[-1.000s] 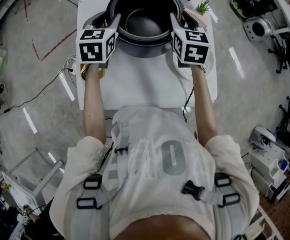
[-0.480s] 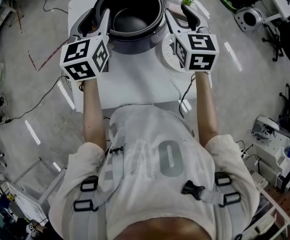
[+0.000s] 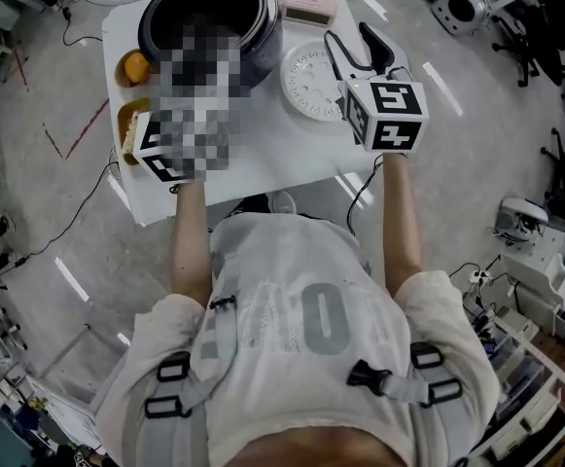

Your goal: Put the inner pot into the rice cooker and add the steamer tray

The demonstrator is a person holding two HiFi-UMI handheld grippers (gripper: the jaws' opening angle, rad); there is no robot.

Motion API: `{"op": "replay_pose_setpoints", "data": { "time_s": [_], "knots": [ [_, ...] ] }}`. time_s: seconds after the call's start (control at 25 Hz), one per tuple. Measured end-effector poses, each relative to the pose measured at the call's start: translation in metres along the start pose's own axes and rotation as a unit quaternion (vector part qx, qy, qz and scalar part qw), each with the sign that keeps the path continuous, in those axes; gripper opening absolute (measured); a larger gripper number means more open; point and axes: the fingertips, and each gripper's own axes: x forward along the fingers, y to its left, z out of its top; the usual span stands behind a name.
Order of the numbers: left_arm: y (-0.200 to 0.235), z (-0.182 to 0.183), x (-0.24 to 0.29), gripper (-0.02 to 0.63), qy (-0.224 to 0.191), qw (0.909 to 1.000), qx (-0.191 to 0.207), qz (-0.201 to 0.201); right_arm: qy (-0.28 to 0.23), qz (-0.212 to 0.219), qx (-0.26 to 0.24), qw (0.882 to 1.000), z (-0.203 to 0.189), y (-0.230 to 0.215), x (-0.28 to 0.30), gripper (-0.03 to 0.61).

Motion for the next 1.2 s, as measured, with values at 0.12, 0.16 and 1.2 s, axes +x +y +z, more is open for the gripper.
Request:
{"op": "replay_pose_setpoints", "data": {
  "time_s": [0.12, 0.16, 1.2],
  "knots": [
    [-0.018, -0.014, 0.005, 0.191, 0.012, 0.9999, -0.004, -0.011, 0.009, -0.009, 0.004, 1.000, -0.015, -0.014, -0.010, 0.221],
    [-0.023, -0.019, 0.007, 0.193, 0.015, 0.9997, -0.008, -0.015, 0.012, -0.013, 0.006, 1.000, -0.021, -0.019, -0.013, 0.221],
    [-0.064, -0.221, 0.099, 0.221, 0.180, 0.9754, -0.126, -0.021, 0.133, -0.049, 0.157, 0.977, -0.207, -0.093, 0.012, 0.242]
  ]
}}
